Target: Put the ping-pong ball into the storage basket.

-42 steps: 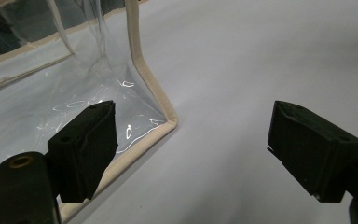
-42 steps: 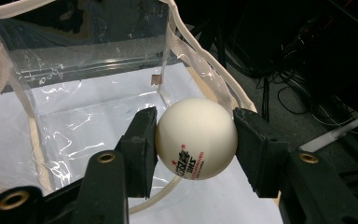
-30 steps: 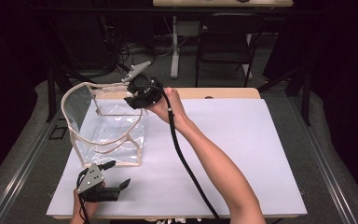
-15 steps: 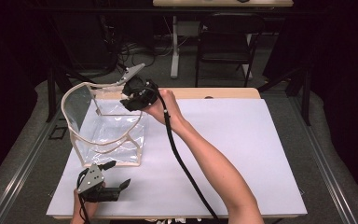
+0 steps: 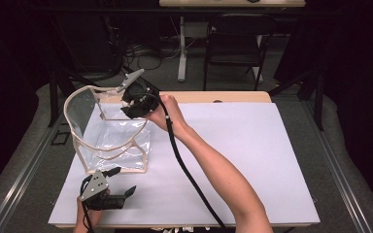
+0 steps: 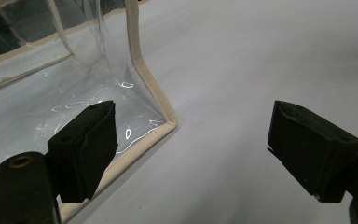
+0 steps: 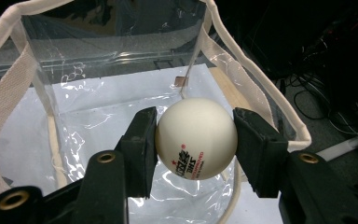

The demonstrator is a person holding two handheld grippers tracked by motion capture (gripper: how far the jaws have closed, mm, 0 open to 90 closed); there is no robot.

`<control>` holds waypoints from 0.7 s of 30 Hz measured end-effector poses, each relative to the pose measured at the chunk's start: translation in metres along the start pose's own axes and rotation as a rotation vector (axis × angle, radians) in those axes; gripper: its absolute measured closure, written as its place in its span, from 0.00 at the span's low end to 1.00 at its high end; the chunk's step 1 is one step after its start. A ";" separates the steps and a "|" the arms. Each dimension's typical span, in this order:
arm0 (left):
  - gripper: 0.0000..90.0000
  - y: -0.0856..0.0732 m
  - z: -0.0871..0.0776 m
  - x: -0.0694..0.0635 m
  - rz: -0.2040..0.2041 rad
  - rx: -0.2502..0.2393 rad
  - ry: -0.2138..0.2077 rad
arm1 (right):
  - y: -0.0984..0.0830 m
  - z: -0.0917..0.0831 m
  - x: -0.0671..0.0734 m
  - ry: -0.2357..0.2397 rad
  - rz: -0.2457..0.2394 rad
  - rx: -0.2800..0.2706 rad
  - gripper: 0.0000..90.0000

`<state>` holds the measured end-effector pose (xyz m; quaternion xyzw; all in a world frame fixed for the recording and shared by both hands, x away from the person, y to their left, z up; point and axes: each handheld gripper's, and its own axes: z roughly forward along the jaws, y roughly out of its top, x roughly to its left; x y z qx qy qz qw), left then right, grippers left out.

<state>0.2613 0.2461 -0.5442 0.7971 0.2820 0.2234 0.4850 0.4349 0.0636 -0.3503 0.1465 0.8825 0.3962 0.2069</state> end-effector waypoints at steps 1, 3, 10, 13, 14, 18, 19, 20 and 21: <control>0.18 0.000 0.000 0.000 -0.001 -0.001 0.001 | 0.000 0.001 0.001 0.002 -0.001 -0.001 0.57; 0.18 0.000 0.000 0.000 -0.001 0.000 0.000 | 0.001 0.003 0.002 0.007 -0.003 0.002 0.57; 0.18 0.000 0.000 0.000 0.000 0.000 0.000 | 0.002 0.009 0.005 0.019 -0.006 0.012 0.57; 0.18 0.000 0.000 0.000 0.000 0.001 0.000 | 0.002 0.011 0.005 0.022 -0.004 0.011 0.57; 0.18 0.000 0.000 0.000 0.001 0.002 0.000 | 0.002 0.011 0.005 0.024 -0.001 0.011 0.57; 0.18 0.000 0.000 0.000 0.002 0.000 -0.003 | 0.002 0.015 0.007 0.029 -0.003 0.022 0.57; 0.18 0.000 0.001 0.000 0.002 0.000 -0.004 | 0.002 0.016 0.007 0.030 -0.005 0.023 0.57; 0.18 0.000 0.000 0.000 0.003 0.002 -0.003 | 0.002 0.016 0.007 0.030 -0.005 0.023 0.57; 0.18 0.000 0.000 0.000 0.000 0.000 0.000 | 0.002 0.017 0.008 0.034 -0.006 0.028 0.57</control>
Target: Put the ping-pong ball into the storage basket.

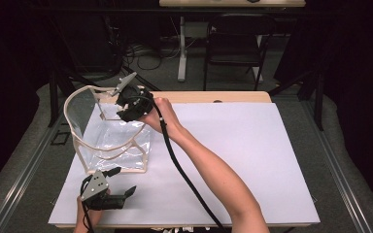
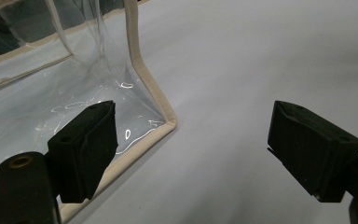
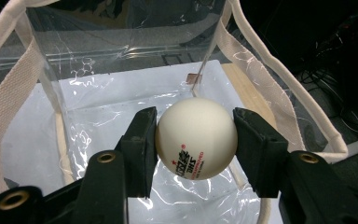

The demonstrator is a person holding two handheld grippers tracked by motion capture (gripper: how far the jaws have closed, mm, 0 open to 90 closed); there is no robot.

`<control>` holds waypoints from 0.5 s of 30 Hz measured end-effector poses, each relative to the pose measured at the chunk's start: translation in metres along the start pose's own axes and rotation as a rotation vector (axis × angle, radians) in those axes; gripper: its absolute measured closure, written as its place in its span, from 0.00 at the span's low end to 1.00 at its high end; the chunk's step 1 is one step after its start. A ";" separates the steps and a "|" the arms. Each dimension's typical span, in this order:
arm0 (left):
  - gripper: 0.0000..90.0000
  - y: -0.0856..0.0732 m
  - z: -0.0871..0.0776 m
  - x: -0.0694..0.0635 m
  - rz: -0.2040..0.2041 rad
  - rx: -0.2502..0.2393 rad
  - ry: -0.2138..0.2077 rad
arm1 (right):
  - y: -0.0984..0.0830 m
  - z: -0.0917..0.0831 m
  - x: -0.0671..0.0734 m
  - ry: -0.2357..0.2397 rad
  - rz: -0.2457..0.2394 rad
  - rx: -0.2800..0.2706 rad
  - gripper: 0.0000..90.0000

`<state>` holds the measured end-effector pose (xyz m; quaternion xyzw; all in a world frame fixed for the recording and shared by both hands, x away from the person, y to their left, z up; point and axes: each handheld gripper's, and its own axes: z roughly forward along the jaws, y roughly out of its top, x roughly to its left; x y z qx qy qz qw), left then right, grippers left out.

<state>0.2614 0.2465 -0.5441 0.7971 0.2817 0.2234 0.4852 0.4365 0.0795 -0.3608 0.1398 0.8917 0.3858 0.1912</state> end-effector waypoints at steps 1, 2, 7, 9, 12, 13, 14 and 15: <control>0.18 0.000 0.000 0.000 0.000 0.000 0.000 | 0.000 0.001 0.000 0.000 0.000 0.000 0.57; 0.18 0.000 0.000 0.000 -0.001 0.001 0.001 | 0.000 0.001 0.000 0.000 0.000 0.000 0.57; 0.18 0.000 0.000 0.000 0.002 0.001 -0.003 | 0.000 0.006 0.001 0.008 0.002 0.016 0.57; 0.18 0.000 0.001 0.000 0.002 0.001 -0.003 | 0.000 0.008 0.001 0.011 0.001 0.024 0.57; 0.18 0.000 0.000 0.000 0.001 0.002 0.000 | -0.001 0.010 0.002 0.015 0.004 0.030 0.57; 0.18 0.000 0.000 0.000 0.000 0.002 0.000 | -0.001 0.011 0.002 0.017 0.003 0.032 0.57; 0.18 0.000 0.000 0.000 0.002 0.002 0.000 | -0.001 0.012 0.002 0.017 0.004 0.038 0.57; 0.18 0.000 0.000 0.000 0.002 0.002 0.000 | 0.000 0.013 0.002 0.020 0.002 0.040 0.57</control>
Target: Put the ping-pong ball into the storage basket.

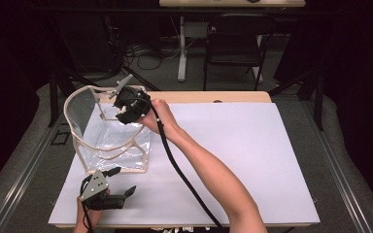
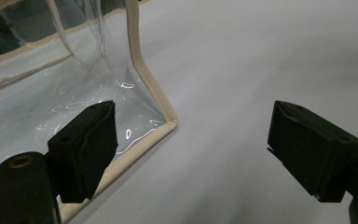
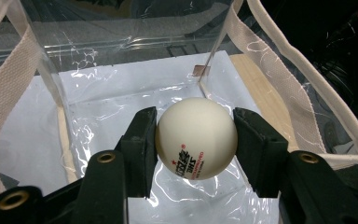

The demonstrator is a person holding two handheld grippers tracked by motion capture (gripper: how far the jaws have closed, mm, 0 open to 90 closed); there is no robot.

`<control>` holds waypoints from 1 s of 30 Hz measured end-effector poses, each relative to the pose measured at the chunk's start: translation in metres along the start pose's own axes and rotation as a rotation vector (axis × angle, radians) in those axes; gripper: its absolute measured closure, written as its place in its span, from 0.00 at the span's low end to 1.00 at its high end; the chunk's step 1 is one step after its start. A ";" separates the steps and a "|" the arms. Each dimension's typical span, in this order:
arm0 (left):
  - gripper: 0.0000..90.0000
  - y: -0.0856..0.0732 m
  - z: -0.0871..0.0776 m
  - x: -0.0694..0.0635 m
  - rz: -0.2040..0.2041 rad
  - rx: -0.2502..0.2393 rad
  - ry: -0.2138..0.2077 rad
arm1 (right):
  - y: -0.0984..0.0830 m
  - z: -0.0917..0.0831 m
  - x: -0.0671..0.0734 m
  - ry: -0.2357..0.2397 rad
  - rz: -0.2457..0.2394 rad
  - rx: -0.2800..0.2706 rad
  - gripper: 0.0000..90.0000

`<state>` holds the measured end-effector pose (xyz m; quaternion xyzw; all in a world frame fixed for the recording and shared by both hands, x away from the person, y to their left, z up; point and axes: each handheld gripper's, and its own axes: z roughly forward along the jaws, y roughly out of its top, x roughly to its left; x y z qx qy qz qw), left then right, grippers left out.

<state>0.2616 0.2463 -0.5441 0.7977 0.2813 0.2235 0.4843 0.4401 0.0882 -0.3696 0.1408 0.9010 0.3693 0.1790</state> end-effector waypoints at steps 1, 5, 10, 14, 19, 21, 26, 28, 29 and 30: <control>0.18 0.000 0.000 0.000 -0.001 -0.001 -0.001 | 0.000 0.001 0.000 0.002 0.000 0.002 0.57; 0.18 0.000 0.000 0.000 0.000 -0.001 -0.002 | 0.001 0.004 0.000 0.007 0.005 0.010 0.57; 0.18 0.000 0.000 0.001 0.000 0.001 0.000 | 0.001 0.009 0.000 0.009 0.004 0.028 0.57; 0.18 0.000 0.000 0.000 0.001 0.001 -0.001 | 0.001 0.010 -0.001 0.009 0.006 0.032 0.57; 0.18 0.000 0.000 0.000 0.001 0.000 0.000 | 0.000 0.011 -0.002 0.010 0.011 0.042 0.57; 0.18 0.000 0.000 0.000 0.001 -0.002 0.000 | 0.000 0.012 -0.002 0.010 0.010 0.044 0.57; 0.18 0.000 0.000 0.000 0.001 -0.002 0.000 | 0.001 0.012 -0.002 0.014 0.009 0.052 0.57; 0.18 0.000 0.000 0.000 0.000 -0.001 0.000 | 0.001 0.013 -0.002 0.014 0.006 0.054 0.57; 0.18 0.000 0.000 0.000 0.000 -0.001 0.000 | 0.001 0.014 -0.002 0.016 0.005 0.055 0.57; 0.18 0.000 0.000 0.000 0.001 -0.001 0.000 | 0.001 0.014 -0.002 0.020 0.005 0.058 0.57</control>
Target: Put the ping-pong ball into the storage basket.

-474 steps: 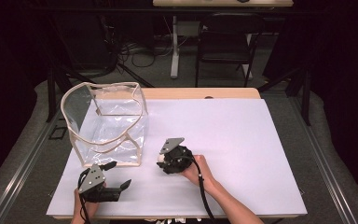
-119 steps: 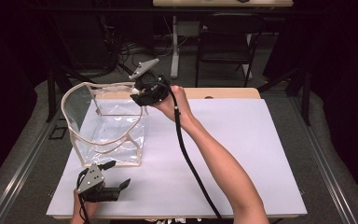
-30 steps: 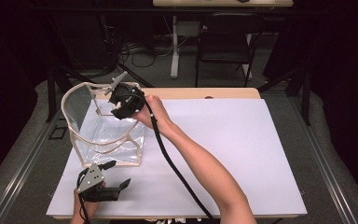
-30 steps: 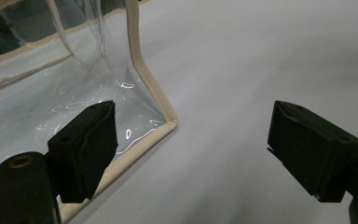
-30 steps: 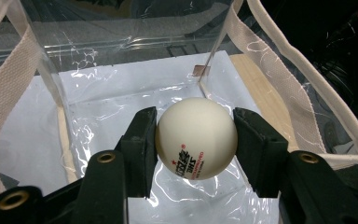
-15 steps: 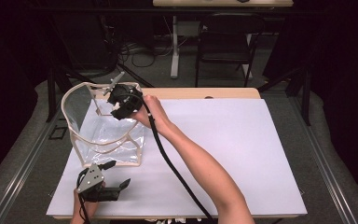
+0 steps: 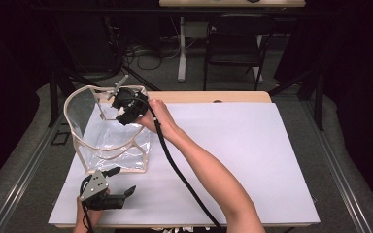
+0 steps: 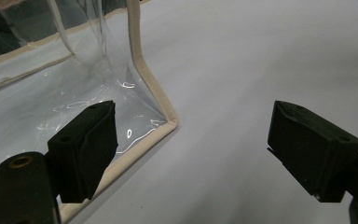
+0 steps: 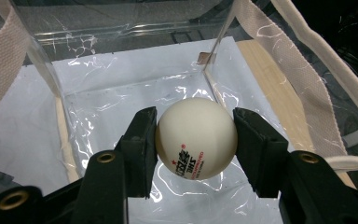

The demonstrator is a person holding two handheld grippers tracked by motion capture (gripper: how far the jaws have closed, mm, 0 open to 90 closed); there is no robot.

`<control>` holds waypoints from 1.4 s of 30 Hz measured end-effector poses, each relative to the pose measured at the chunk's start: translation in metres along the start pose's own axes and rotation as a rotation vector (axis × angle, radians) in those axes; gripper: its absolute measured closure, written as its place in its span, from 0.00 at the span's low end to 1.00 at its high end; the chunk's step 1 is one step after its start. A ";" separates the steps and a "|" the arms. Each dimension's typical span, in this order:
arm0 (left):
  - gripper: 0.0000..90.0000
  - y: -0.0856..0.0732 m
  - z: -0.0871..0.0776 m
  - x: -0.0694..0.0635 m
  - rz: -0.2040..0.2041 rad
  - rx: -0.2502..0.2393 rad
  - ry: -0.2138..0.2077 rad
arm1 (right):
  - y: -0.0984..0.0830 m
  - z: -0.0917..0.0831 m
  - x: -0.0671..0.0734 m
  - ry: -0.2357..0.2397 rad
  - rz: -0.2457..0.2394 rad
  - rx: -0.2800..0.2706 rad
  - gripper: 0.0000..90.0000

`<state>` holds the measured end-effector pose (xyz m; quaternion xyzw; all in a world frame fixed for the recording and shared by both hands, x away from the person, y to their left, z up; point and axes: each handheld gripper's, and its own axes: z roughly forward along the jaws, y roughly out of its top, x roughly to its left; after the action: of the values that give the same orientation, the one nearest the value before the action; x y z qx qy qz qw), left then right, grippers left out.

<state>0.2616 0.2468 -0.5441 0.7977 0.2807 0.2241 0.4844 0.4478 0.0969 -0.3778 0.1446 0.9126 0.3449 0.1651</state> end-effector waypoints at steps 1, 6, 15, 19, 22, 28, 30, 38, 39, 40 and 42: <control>0.18 0.000 0.000 0.000 -0.001 0.000 0.000 | 0.000 0.001 0.000 0.001 -0.002 0.002 0.57; 0.18 0.000 0.000 0.000 -0.001 0.000 0.002 | 0.000 0.005 -0.001 0.005 0.003 0.019 0.57; 0.18 0.000 0.000 0.000 -0.001 -0.002 -0.001 | 0.000 0.010 0.000 0.008 0.002 0.041 0.57; 0.18 0.000 -0.002 0.000 0.001 -0.004 0.003 | -0.001 0.012 -0.001 0.023 0.008 0.044 0.56; 0.18 0.000 -0.002 0.001 -0.002 -0.002 0.005 | -0.002 0.013 -0.001 0.027 0.011 0.046 0.51; 0.18 0.000 -0.002 0.000 -0.005 -0.005 0.001 | -0.004 0.005 -0.005 0.054 0.052 0.008 0.26; 0.18 -0.001 -0.002 0.001 -0.004 0.000 0.006 | -0.006 0.000 -0.007 0.071 0.073 -0.013 0.20; 0.18 0.001 0.000 -0.001 -0.008 -0.001 0.003 | -0.015 -0.026 -0.013 0.072 0.094 -0.077 0.11; 0.18 0.001 0.000 -0.001 -0.006 0.001 0.003 | -0.017 -0.029 -0.013 0.074 0.096 -0.082 0.10; 0.18 0.001 0.000 -0.001 -0.005 0.003 0.003 | -0.018 -0.031 -0.014 0.075 0.095 -0.084 0.10; 0.18 0.000 0.000 -0.001 -0.006 0.003 0.004 | -0.022 -0.037 -0.014 0.069 0.097 -0.093 0.09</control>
<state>0.2610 0.2461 -0.5440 0.7971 0.2845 0.2240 0.4832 0.4423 0.0541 -0.3638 0.1690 0.8926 0.3993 0.1231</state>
